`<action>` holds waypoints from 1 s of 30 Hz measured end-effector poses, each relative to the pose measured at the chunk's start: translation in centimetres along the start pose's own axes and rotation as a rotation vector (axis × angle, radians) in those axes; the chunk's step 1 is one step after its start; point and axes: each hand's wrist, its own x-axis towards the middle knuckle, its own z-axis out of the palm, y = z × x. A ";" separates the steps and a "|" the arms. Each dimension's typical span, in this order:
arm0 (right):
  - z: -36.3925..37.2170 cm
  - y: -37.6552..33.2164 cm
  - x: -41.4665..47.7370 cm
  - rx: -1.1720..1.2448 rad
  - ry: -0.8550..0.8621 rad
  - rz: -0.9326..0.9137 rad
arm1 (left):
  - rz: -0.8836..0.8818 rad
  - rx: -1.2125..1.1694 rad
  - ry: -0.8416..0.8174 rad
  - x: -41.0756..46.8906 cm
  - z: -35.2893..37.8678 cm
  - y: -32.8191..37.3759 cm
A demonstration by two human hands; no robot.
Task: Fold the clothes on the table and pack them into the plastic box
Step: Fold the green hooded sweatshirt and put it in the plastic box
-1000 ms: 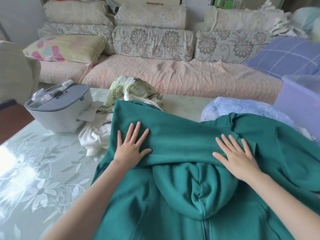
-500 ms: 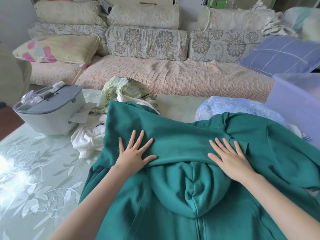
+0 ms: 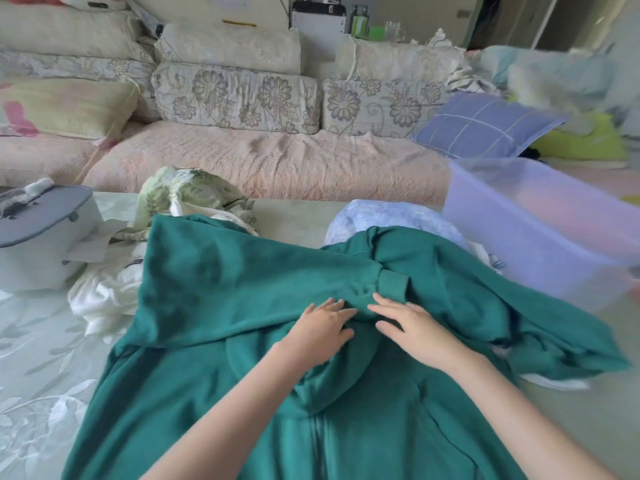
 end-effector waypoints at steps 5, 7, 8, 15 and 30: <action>-2.1 4.1 -3.4 -0.011 0.054 0.097 | -0.044 0.048 -0.002 1.9 1.1 4.3; -2.9 5.7 -4.2 -0.009 0.076 0.152 | -0.048 0.076 0.026 2.2 1.0 5.4; -3.2 6.2 -4.5 -0.001 0.074 0.170 | -0.056 0.074 0.043 2.4 0.9 5.9; -3.6 7.6 -5.6 0.088 0.174 0.178 | -0.113 0.033 0.294 3.7 0.6 8.1; -8.0 15.9 -10.0 -0.412 0.583 0.632 | -0.180 -0.033 0.094 6.4 1.5 12.5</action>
